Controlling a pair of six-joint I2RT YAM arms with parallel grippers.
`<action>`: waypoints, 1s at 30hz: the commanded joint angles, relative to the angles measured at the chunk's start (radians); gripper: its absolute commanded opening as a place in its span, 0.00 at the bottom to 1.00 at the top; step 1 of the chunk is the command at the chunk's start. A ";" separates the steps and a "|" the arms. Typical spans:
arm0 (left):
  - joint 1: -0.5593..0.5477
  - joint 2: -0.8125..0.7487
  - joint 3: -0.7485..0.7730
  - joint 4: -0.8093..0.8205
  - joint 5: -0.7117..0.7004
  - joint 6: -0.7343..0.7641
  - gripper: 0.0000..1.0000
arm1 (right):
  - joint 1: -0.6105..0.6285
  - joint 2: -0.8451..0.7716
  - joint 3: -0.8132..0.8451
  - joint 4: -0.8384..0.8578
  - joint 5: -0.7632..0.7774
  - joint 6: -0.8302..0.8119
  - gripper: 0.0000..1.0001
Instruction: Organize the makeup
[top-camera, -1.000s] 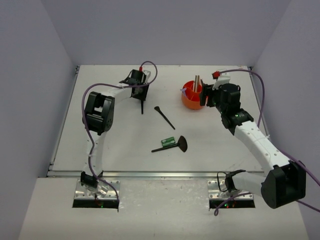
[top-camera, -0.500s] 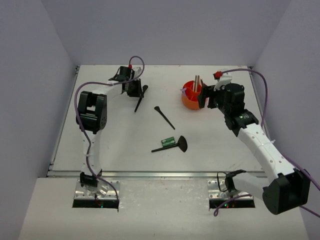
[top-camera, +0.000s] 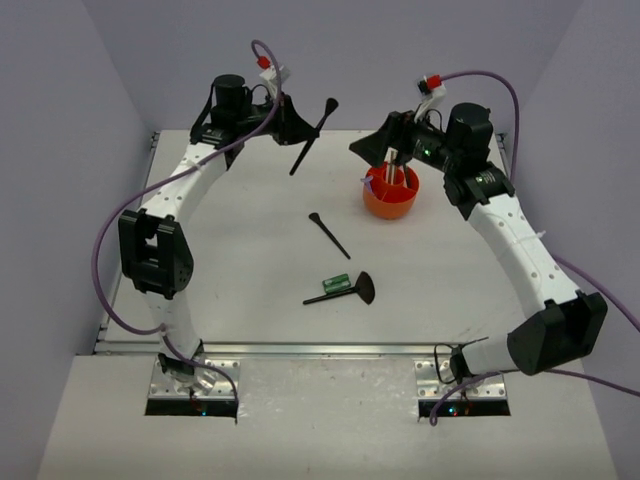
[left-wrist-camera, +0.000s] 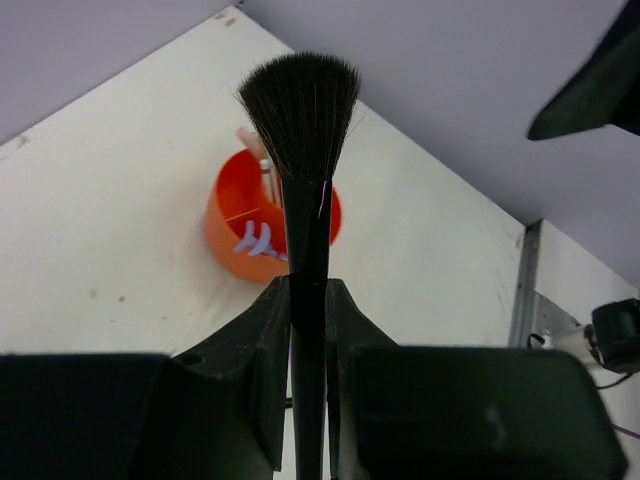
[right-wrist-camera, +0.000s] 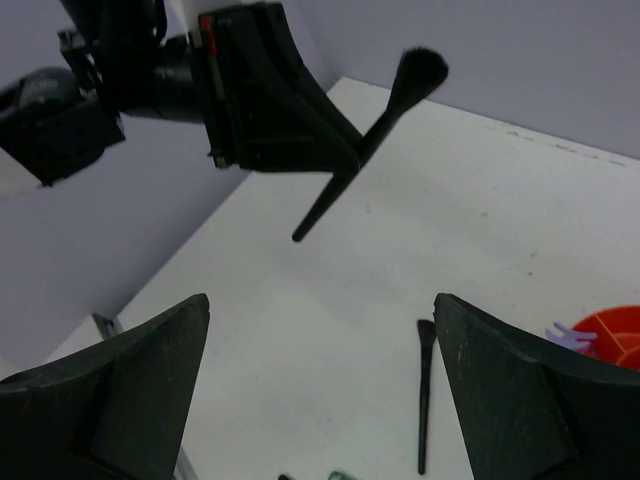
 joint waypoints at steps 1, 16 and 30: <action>-0.058 -0.018 0.011 0.032 0.151 -0.052 0.00 | -0.001 0.057 0.067 0.132 -0.010 0.225 0.89; -0.111 -0.023 -0.012 0.057 0.127 -0.117 0.00 | 0.096 0.151 0.056 0.123 0.372 0.405 0.76; -0.130 -0.015 -0.030 0.076 0.116 -0.118 0.00 | 0.119 0.243 0.053 0.168 0.351 0.491 0.43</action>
